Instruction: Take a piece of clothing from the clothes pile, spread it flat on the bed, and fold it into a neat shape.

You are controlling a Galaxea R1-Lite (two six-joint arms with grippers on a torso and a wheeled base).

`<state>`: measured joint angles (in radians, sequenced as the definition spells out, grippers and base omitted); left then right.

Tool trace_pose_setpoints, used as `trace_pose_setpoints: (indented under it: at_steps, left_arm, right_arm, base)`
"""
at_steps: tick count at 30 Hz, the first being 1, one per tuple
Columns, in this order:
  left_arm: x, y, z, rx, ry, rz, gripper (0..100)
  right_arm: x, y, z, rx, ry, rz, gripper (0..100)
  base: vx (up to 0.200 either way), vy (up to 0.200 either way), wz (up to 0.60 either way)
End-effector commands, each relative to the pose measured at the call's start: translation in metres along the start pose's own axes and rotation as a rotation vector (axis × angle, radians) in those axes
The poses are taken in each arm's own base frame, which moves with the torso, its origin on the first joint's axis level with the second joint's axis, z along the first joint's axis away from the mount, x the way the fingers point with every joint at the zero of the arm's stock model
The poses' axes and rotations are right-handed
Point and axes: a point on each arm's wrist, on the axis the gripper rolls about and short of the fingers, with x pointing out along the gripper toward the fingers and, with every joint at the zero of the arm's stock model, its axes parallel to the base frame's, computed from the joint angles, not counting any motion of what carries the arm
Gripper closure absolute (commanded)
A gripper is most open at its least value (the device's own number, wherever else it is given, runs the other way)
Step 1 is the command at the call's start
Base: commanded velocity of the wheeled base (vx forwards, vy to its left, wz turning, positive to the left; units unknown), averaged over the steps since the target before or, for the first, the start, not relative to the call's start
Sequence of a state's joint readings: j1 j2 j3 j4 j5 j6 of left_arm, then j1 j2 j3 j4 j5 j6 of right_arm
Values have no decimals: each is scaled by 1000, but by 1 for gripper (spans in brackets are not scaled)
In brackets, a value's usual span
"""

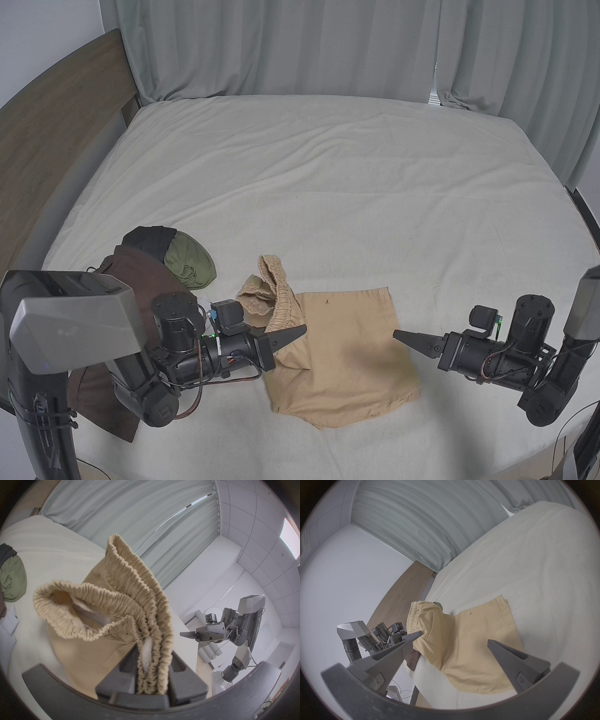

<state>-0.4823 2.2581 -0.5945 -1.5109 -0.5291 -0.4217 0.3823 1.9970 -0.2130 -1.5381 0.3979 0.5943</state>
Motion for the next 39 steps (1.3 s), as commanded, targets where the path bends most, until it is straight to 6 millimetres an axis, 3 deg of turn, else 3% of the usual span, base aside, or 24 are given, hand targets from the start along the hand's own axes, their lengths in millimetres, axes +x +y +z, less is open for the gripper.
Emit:
trace_pose_setpoints:
  at_steps: [1,21,39]
  left_arm:
    - [8,-5,0,-8,0,-24,100]
    - [44,-14,-15,-27,53,-87,100]
    - [66,-16,-35,-64,78,-111,100]
  right_arm:
    - [-1,-3,1,5,-4,-9,0]
    - [-3,-20,5,4,-19,-63,0]
    - [-3,-21,6,5,-22,-62,0]
  base:
    - [0,0,0]
    - [0,0,0]
    - [0,0,0]
